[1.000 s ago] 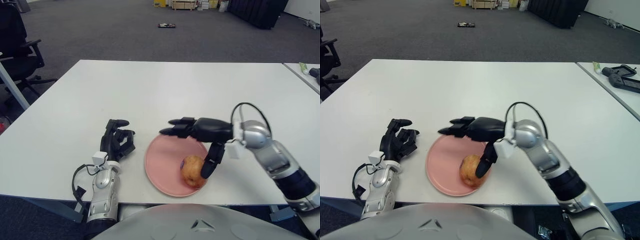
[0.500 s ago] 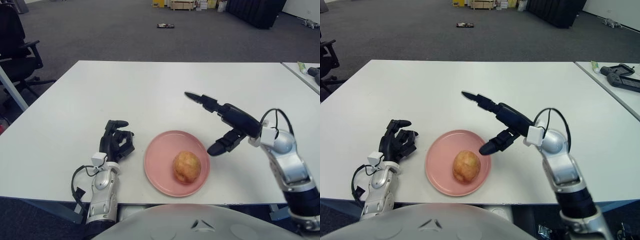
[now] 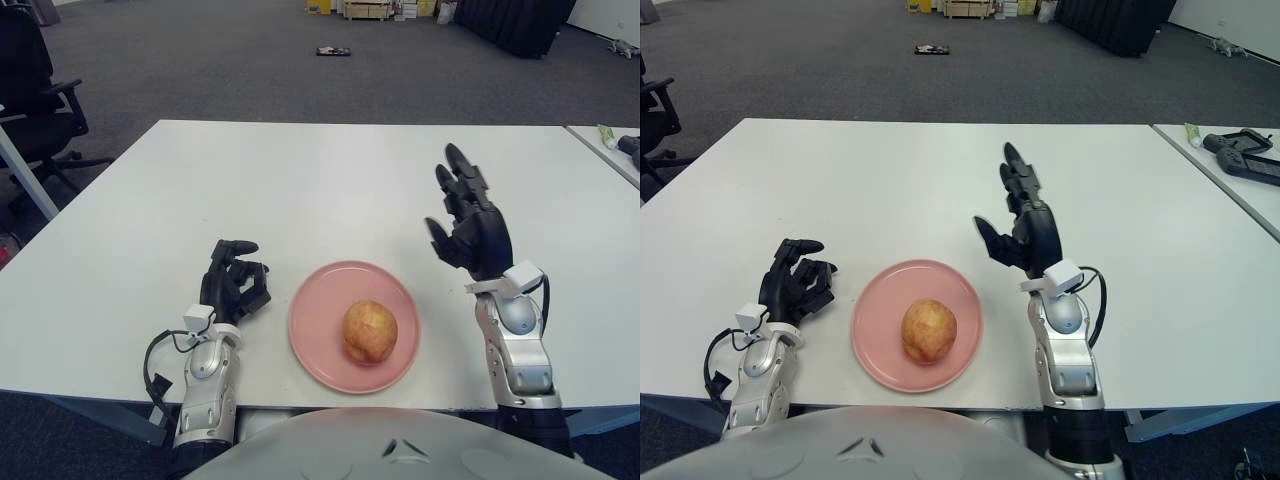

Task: Put the apple into the plate.

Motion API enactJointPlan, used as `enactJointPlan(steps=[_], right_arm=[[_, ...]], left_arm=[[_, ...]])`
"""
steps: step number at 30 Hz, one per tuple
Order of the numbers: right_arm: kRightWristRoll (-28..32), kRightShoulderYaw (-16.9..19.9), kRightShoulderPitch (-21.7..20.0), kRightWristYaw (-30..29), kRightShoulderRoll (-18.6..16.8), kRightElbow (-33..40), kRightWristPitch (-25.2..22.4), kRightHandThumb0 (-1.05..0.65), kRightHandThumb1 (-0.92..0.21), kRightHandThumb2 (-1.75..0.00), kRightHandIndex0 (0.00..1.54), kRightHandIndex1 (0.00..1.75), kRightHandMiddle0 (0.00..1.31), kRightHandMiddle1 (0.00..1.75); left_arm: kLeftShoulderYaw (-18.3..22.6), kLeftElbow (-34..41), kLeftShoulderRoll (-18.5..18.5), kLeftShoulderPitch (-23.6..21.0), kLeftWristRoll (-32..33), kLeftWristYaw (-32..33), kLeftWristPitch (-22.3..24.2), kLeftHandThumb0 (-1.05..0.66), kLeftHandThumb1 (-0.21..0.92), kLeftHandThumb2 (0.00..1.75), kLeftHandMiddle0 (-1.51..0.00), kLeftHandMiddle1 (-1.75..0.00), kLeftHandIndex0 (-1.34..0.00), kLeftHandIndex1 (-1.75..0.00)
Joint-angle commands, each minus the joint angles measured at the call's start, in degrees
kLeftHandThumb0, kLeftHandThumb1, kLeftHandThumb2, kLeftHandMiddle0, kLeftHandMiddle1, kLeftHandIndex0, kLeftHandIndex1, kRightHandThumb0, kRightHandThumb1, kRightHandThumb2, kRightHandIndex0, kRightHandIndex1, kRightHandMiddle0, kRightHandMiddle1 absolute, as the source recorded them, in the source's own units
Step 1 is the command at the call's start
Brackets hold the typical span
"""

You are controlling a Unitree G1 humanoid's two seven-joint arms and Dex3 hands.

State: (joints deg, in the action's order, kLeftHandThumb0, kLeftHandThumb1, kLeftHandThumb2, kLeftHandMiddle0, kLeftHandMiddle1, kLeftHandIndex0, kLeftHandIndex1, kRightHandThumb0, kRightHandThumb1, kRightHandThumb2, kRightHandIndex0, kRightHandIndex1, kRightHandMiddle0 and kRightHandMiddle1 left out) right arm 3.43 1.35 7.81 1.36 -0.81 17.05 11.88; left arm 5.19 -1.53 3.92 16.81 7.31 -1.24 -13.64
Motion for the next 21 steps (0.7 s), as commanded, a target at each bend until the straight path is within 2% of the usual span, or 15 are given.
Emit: enactJointPlan(steps=[1, 5, 7, 9, 12, 15, 21], right_arm=[[0.51, 1.58, 0.41, -4.27, -3.43, -0.68, 0.65, -0.74, -0.92, -0.69, 0.3, 1.17, 0.03, 1.27], [-0.96, 2.4, 1.55, -10.11, -7.85, -1.82, 0.02, -0.66, -0.91, -0.77, 0.38, 1.34, 0.13, 1.52], [-2.0, 3.01, 1.63, -13.69, -10.1, -3.84, 0.58, -0.49, -0.82, -0.77, 0.45, 1.49, 0.23, 1.65], [-2.43, 3.28, 1.22, -16.36, -11.01, -6.22, 1.55, -0.44, -0.78, -0.77, 0.49, 1.59, 0.26, 1.7], [-2.64, 3.08, 0.75, -19.23, -11.22, -9.81, 2.9, -0.39, -0.76, -0.77, 0.53, 1.69, 0.29, 1.73], [-2.45, 2.15, 1.37, -20.6, -10.82, -12.37, 4.11, -0.38, -0.76, -0.76, 0.56, 1.73, 0.29, 1.74], [-3.14, 0.53, 3.73, -21.34, -9.21, -14.21, 3.49, -0.37, -0.74, -0.78, 0.61, 1.74, 0.3, 1.75]], left_arm=[[-0.08, -0.48, -0.05, 0.45, 0.05, -0.07, 1.12, -0.01, 0.56, 1.03, -0.37, -1.73, -0.28, -1.75], [-0.05, -0.32, -0.12, 0.48, 0.15, -0.05, 1.54, -0.01, 0.57, 1.02, -0.37, -1.71, -0.28, -1.75], [0.02, -0.18, -0.16, 0.5, 0.36, -0.14, 1.85, -0.01, 0.58, 0.98, -0.39, -1.66, -0.29, -1.75], [0.08, -0.07, -0.16, 0.52, 0.58, -0.24, 2.07, -0.01, 0.59, 0.96, -0.41, -1.62, -0.29, -1.75], [0.13, 0.12, -0.22, 0.55, 0.72, -0.25, 2.45, 0.0, 0.59, 0.93, -0.43, -1.56, -0.3, -1.75], [0.16, 0.21, -0.27, 0.58, 0.74, -0.23, 2.61, 0.0, 0.6, 0.92, -0.45, -1.54, -0.3, -1.75], [0.2, 0.16, -0.46, 0.52, 1.0, -0.72, 2.66, 0.0, 0.57, 0.97, -0.43, -1.59, -0.32, -1.75]])
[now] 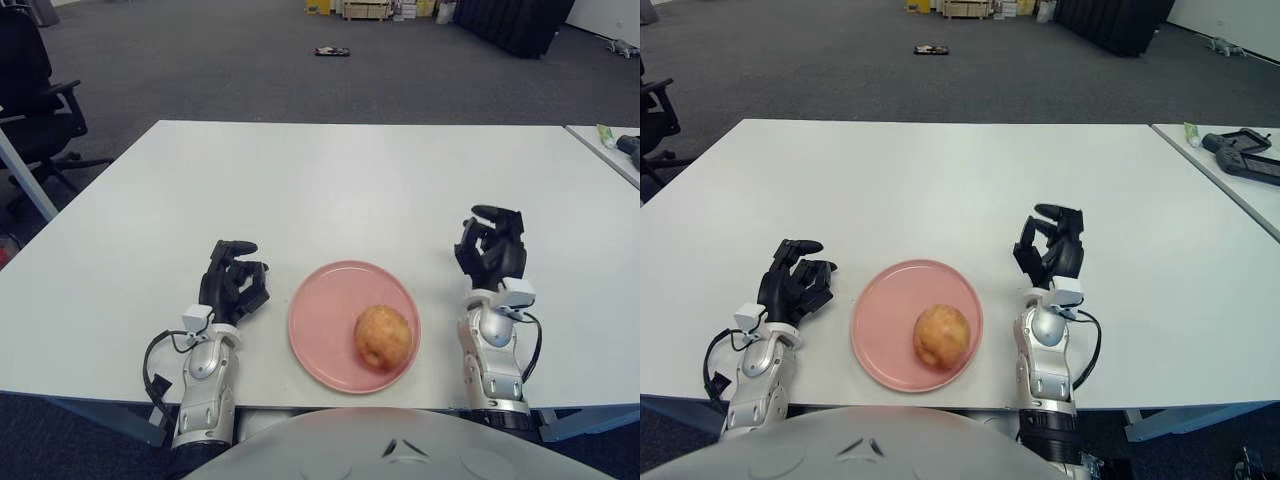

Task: Put the apple into the plate.

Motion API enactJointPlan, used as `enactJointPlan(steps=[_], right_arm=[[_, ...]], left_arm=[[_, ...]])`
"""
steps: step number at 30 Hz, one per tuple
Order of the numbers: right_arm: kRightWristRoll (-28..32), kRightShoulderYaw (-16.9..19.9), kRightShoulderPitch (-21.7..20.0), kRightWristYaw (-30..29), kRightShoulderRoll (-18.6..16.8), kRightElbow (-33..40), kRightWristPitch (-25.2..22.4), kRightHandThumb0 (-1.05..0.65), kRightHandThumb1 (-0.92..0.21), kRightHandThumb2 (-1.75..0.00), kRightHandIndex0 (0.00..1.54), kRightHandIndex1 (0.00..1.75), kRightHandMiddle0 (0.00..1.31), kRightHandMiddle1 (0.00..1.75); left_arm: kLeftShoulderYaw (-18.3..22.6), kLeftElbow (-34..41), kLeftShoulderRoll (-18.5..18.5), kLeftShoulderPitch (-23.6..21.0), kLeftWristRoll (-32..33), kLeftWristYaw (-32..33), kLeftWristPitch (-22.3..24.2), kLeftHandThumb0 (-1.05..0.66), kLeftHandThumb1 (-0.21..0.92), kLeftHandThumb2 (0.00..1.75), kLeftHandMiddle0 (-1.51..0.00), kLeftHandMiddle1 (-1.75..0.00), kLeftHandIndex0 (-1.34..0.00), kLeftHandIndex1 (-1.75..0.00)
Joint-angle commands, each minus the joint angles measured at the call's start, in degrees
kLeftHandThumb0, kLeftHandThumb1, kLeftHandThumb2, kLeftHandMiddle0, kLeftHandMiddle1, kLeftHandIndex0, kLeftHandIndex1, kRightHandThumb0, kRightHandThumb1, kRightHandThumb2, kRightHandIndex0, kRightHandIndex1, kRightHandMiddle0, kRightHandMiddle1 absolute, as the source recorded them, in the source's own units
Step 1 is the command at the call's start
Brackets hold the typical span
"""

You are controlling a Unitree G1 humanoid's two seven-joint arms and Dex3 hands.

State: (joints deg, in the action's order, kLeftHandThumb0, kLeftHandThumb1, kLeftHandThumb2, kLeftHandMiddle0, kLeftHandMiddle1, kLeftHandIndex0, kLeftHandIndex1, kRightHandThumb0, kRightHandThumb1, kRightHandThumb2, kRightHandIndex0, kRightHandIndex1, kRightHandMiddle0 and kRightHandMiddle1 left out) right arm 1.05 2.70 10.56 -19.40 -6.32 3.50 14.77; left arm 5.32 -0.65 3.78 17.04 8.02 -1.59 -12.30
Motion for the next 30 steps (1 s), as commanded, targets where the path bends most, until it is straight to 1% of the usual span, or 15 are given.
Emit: enactJointPlan(steps=[1, 9, 16, 18, 22, 30], right_arm=[[-0.88, -1.0, 1.13, -0.67, -3.52, -0.73, 0.58, -0.37, -0.73, -0.79, 0.62, 1.75, 0.31, 1.75], [-1.54, -2.23, 3.01, 0.38, -1.5, -1.51, -0.89, -0.38, -0.71, -0.82, 0.63, 1.75, 0.32, 1.75], [-1.63, -2.39, 3.64, 1.09, -1.34, -1.2, -2.23, -0.38, -0.7, -0.83, 0.65, 1.75, 0.33, 1.75], [-0.56, -2.33, 3.99, 2.11, -1.21, -0.82, -3.15, -0.38, -0.7, -0.84, 0.65, 1.75, 0.33, 1.75], [3.38, -1.31, 4.51, 4.83, -1.18, -0.39, -5.54, -0.38, -0.69, -0.84, 0.63, 1.75, 0.33, 1.75], [8.78, 0.47, 4.76, 8.16, -1.03, 0.0, -9.24, -0.38, -0.69, -0.85, 0.63, 1.75, 0.34, 1.75]], left_arm=[[0.08, -0.73, -0.34, 0.28, 0.32, -0.42, 1.3, 0.0, 0.57, 0.97, -0.43, -1.58, -0.33, -1.75], [0.07, -0.88, -0.34, 0.08, -0.01, -0.11, 1.42, 0.0, 0.56, 0.96, -0.47, -1.52, -0.34, -1.75], [0.03, -0.87, -0.31, -0.01, 0.14, -0.24, 1.5, 0.0, 0.55, 0.97, -0.47, -1.52, -0.35, -1.75], [0.06, -0.87, -0.23, -0.03, 0.31, -0.25, 1.55, 0.0, 0.55, 0.97, -0.48, -1.52, -0.35, -1.75], [0.13, -0.91, -0.14, -0.05, 0.58, -0.32, 1.51, 0.0, 0.55, 0.97, -0.49, -1.5, -0.35, -1.75], [0.02, -0.78, -0.24, -0.02, 0.52, -0.24, 1.54, 0.0, 0.56, 0.96, -0.49, -1.49, -0.35, -1.75]])
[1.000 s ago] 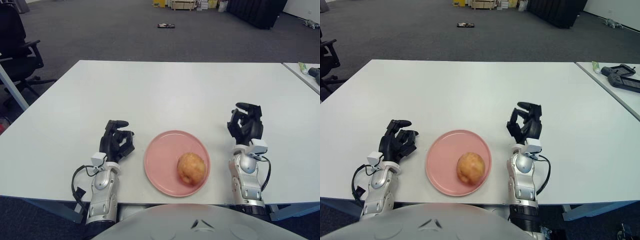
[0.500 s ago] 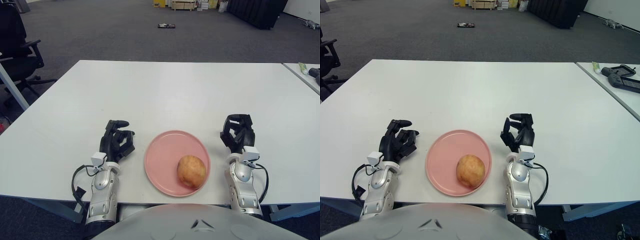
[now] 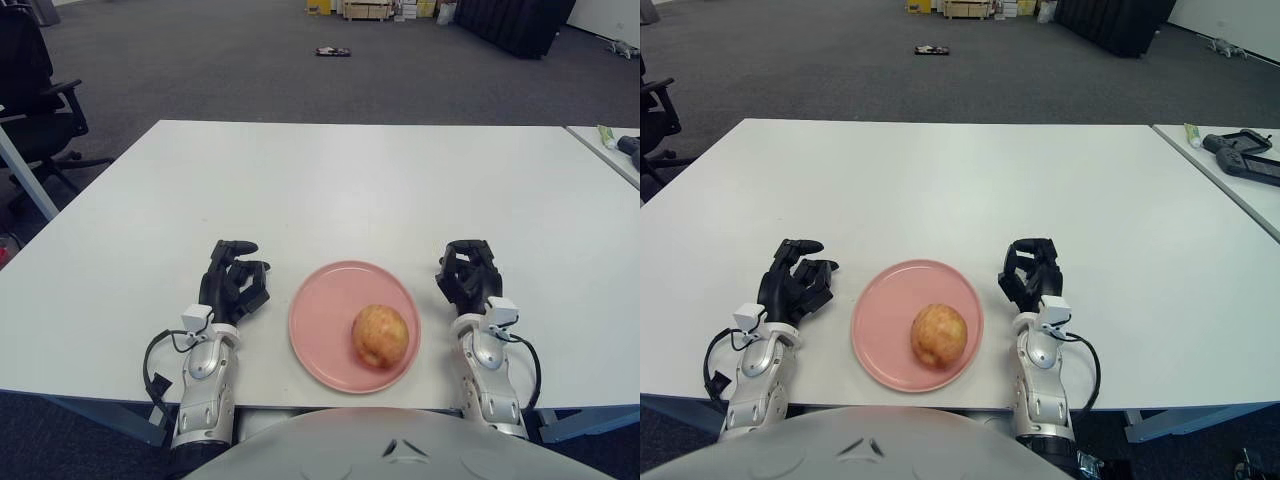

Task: Put the apple into the plate.

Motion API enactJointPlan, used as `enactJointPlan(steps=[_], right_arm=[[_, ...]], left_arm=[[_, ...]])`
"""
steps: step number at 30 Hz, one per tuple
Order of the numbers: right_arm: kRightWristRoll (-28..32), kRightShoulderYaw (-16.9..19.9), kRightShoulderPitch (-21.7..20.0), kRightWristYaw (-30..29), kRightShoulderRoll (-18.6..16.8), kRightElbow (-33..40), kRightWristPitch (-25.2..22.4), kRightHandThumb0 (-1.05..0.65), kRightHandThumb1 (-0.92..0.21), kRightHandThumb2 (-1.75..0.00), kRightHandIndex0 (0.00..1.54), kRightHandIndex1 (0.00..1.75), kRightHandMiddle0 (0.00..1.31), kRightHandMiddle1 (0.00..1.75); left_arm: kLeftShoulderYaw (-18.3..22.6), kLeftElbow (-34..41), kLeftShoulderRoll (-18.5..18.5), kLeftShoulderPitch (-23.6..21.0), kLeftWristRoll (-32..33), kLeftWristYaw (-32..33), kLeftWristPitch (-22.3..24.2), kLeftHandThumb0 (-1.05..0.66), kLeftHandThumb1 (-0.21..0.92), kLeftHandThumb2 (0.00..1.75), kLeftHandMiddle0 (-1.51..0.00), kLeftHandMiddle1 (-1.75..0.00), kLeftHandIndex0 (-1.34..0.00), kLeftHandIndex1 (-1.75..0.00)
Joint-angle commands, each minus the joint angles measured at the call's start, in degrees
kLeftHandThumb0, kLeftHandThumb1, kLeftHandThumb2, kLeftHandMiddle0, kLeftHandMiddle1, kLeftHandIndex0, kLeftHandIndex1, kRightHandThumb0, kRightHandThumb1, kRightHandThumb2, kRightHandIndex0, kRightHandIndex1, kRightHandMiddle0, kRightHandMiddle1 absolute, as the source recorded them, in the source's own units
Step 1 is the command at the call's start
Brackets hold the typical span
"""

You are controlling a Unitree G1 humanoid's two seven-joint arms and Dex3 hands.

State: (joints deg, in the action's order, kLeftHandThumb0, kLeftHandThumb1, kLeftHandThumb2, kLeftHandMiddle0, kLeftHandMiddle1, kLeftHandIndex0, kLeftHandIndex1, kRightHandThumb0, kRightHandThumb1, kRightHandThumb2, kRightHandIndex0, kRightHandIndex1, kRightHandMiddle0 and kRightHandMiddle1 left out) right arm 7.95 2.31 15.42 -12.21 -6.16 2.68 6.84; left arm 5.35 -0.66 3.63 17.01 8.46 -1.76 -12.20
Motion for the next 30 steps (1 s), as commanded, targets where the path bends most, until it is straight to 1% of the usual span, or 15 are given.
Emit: enactJointPlan(steps=[1, 7, 15, 22, 30], right_arm=[[2.35, 1.01, -0.04, 1.28, -1.19, 0.96, -1.74, -0.38, -0.68, -0.85, 0.63, 1.75, 0.34, 1.75], [3.22, 1.49, 0.53, 2.17, -1.11, 1.71, -3.51, -0.39, -0.67, -0.87, 0.65, 1.75, 0.35, 1.75], [3.61, 1.57, 1.41, 3.58, -1.27, 2.57, -4.27, -0.39, -0.66, -0.88, 0.66, 1.75, 0.35, 1.75], [4.69, 1.83, 1.97, 4.84, -1.46, 3.28, -5.06, -0.39, -0.67, -0.88, 0.65, 1.75, 0.35, 1.75], [5.31, 1.97, 2.19, 5.87, -1.3, 3.45, -4.93, -0.39, -0.67, -0.88, 0.67, 1.75, 0.35, 1.75]], left_arm=[[-0.01, -0.73, -0.11, 0.02, 0.04, -0.05, 1.48, 0.0, 0.56, 0.96, -0.49, -1.5, -0.35, -1.75], [-0.04, -0.5, -0.12, 0.12, 0.07, -0.05, 1.76, 0.0, 0.56, 0.96, -0.49, -1.49, -0.34, -1.75], [0.04, -0.42, -0.22, 0.15, 0.34, -0.35, 1.93, 0.0, 0.55, 0.98, -0.46, -1.56, -0.33, -1.75], [0.14, -0.86, -0.2, -0.04, 0.22, -0.48, 1.15, 0.0, 0.55, 0.98, -0.46, -1.54, -0.34, -1.75], [0.14, -0.9, -0.29, -0.21, 0.2, -0.63, 1.26, 0.0, 0.55, 0.97, -0.48, -1.51, -0.35, -1.75]])
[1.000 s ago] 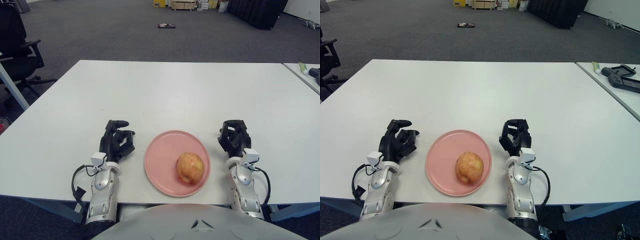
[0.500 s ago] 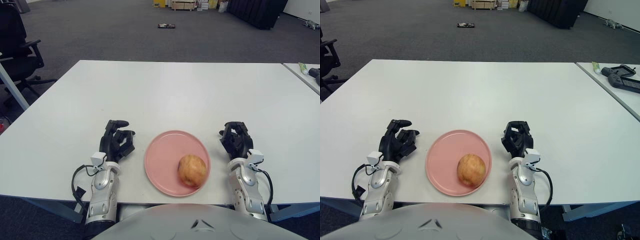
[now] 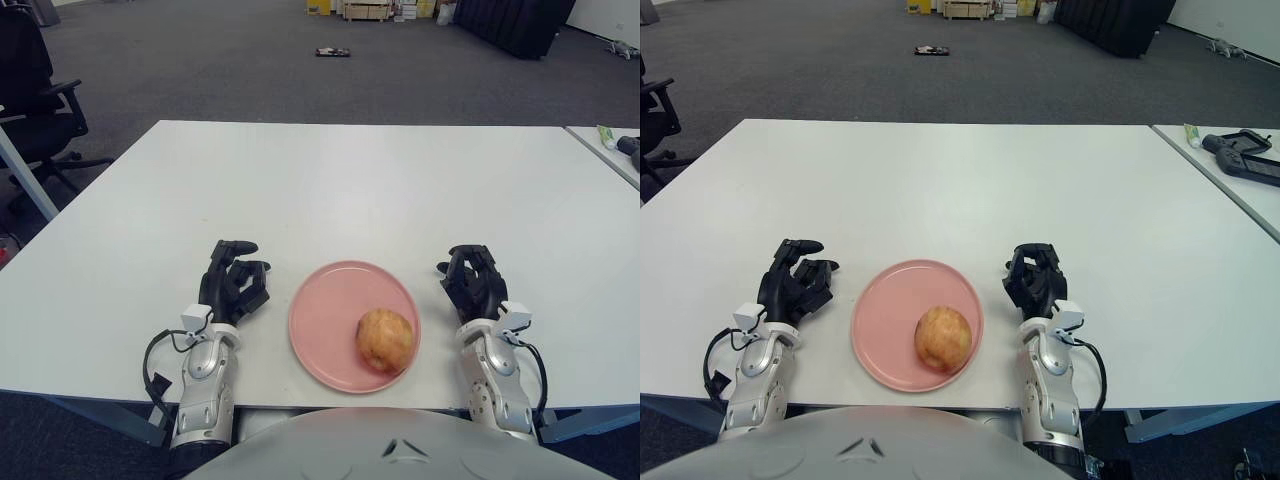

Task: Put the apple into the plate.

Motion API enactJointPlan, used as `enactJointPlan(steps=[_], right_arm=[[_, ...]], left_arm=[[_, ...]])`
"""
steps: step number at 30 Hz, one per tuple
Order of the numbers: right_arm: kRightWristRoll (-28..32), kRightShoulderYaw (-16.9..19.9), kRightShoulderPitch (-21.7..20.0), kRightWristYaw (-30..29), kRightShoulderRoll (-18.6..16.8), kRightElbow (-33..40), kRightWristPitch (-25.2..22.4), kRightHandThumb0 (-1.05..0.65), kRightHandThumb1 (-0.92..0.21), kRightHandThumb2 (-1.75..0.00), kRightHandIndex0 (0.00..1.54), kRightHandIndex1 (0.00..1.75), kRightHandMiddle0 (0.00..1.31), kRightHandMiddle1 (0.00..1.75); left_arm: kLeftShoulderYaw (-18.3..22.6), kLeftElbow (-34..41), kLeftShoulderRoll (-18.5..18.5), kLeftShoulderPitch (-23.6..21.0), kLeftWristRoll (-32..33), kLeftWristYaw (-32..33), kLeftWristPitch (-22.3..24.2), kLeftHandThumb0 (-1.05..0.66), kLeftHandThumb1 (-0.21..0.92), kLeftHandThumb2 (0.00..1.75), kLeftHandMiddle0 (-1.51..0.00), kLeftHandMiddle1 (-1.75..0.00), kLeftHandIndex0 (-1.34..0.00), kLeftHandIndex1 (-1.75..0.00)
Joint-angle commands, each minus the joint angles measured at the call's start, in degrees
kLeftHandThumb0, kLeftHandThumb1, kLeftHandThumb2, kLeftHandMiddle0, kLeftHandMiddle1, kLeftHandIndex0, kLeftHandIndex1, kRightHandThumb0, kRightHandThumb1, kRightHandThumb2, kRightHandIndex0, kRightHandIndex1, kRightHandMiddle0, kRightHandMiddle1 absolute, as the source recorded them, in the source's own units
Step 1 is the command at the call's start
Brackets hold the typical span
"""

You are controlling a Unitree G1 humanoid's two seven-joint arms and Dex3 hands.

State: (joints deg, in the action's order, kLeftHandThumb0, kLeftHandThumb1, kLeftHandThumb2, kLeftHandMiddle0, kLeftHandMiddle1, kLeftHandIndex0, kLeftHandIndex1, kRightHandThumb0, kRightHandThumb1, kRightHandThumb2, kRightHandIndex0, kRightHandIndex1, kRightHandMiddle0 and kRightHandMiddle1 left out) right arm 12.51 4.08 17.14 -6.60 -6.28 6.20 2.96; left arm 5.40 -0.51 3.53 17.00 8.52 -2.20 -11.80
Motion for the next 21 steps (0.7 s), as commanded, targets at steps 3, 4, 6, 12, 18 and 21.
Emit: enactJointPlan(steps=[3, 4, 6, 12, 18, 21], right_arm=[[0.51, 0.37, 0.48, 0.49, -0.93, -0.38, -0.9, -0.39, -0.67, -0.88, 0.68, 1.75, 0.35, 1.75], [0.25, 0.36, 0.46, 0.38, -0.86, -0.39, -0.97, -0.39, -0.67, -0.87, 0.68, 1.75, 0.35, 1.75], [-0.03, 0.38, 0.42, 0.26, -0.81, -0.38, -1.17, -0.38, -0.67, -0.87, 0.68, 1.75, 0.35, 1.75], [0.09, 0.61, 0.48, 0.46, -0.7, -0.03, -1.39, -0.38, -0.67, -0.87, 0.69, 1.75, 0.35, 1.75], [-0.31, 0.59, 0.55, 0.6, -0.62, 0.07, -1.25, -0.39, -0.67, -0.88, 0.69, 1.75, 0.35, 1.75], [-0.32, 0.61, 0.58, 0.67, -0.62, 0.07, -1.23, -0.39, -0.67, -0.88, 0.69, 1.75, 0.35, 1.75]], left_arm=[[0.14, -1.07, -0.13, -0.25, 0.37, -0.32, 0.87, 0.0, 0.55, 0.96, -0.48, -1.5, -0.35, -1.75], [0.14, -1.1, -0.1, -0.26, 0.32, -0.27, 0.85, 0.0, 0.55, 0.96, -0.49, -1.5, -0.35, -1.75], [0.16, -1.2, -0.08, -0.31, 0.19, -0.17, 0.79, 0.0, 0.55, 0.96, -0.48, -1.51, -0.34, -1.75], [0.12, -1.38, -0.11, -0.39, -0.03, -0.15, 0.57, 0.0, 0.55, 0.97, -0.48, -1.52, -0.34, -1.75], [0.15, -1.26, -0.12, -0.38, 0.01, -0.08, 0.85, 0.0, 0.55, 0.96, -0.49, -1.49, -0.35, -1.75], [0.17, -1.22, -0.11, -0.36, 0.05, -0.08, 0.89, 0.0, 0.56, 0.95, -0.49, -1.49, -0.35, -1.75]])
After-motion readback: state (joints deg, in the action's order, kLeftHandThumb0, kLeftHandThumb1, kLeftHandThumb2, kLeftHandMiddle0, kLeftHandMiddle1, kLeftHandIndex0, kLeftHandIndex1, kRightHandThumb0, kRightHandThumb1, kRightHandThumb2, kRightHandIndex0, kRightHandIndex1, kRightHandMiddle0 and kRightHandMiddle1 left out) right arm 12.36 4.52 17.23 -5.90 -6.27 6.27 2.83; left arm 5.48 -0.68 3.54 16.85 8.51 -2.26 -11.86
